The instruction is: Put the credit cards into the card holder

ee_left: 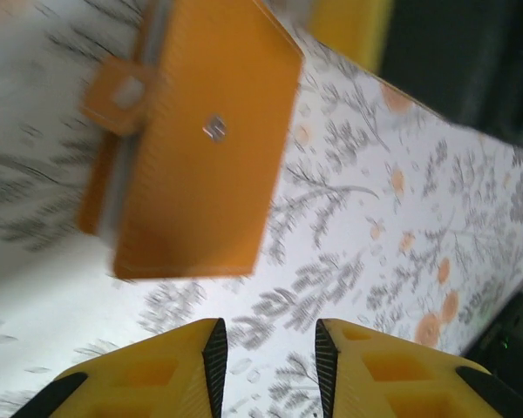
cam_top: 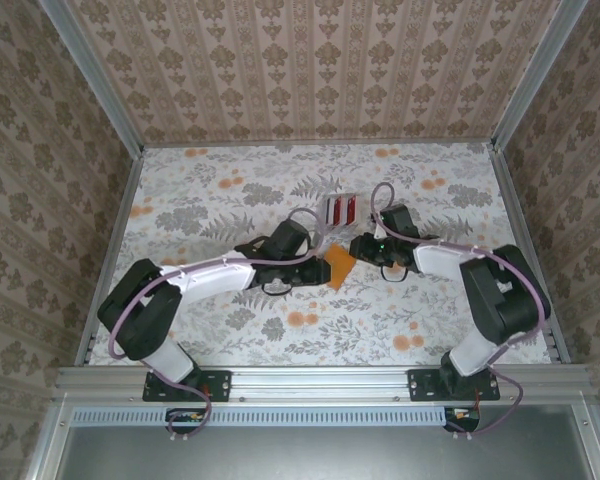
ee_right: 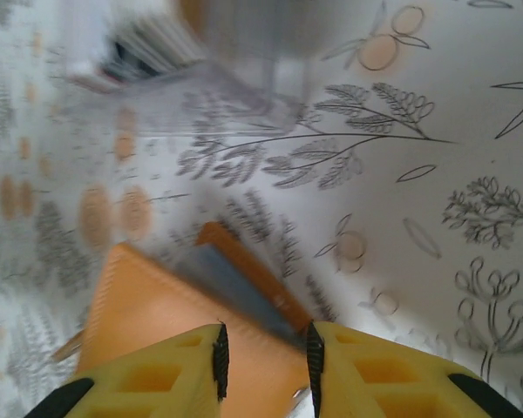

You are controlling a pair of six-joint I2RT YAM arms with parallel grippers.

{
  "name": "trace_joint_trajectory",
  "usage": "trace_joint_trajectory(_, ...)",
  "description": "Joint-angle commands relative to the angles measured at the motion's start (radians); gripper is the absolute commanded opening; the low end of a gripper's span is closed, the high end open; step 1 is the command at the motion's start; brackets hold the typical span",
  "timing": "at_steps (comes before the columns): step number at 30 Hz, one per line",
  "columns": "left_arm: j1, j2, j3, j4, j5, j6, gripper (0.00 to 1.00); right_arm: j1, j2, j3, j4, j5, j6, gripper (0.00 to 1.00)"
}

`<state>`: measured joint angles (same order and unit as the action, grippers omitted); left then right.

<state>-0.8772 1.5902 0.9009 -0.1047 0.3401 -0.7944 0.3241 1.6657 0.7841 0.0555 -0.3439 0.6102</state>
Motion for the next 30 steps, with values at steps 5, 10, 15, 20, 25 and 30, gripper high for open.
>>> trace_joint_trajectory(5, -0.038, 0.104, 0.036, 0.015, -0.04, -0.074, 0.36, 0.025, 0.08, 0.015, 0.031, -0.026, -0.012, 0.29)
trace_joint_trajectory(10, 0.033, 0.146, 0.065, -0.076, -0.099, -0.031, 0.36, 0.076, -0.017, -0.1, 0.017, -0.002, 0.029, 0.29)
trace_joint_trajectory(15, 0.132, 0.114, 0.046, -0.13, -0.113, 0.031, 0.37, 0.192, -0.112, -0.17, -0.023, 0.055, 0.09, 0.29)
trace_joint_trajectory(20, 0.205, 0.075, 0.053, -0.175, -0.137, 0.095, 0.37, 0.33, -0.066, -0.148, 0.029, 0.049, 0.179, 0.3)
trace_joint_trajectory(25, 0.222, 0.103, 0.097, -0.154, -0.12, 0.117, 0.37, 0.387, -0.014, -0.077, 0.076, 0.016, 0.208, 0.31)
trace_joint_trajectory(30, 0.222, 0.134, 0.148, -0.124, -0.083, 0.116, 0.38, 0.338, -0.169, -0.019, -0.104, 0.043, 0.117, 0.33)
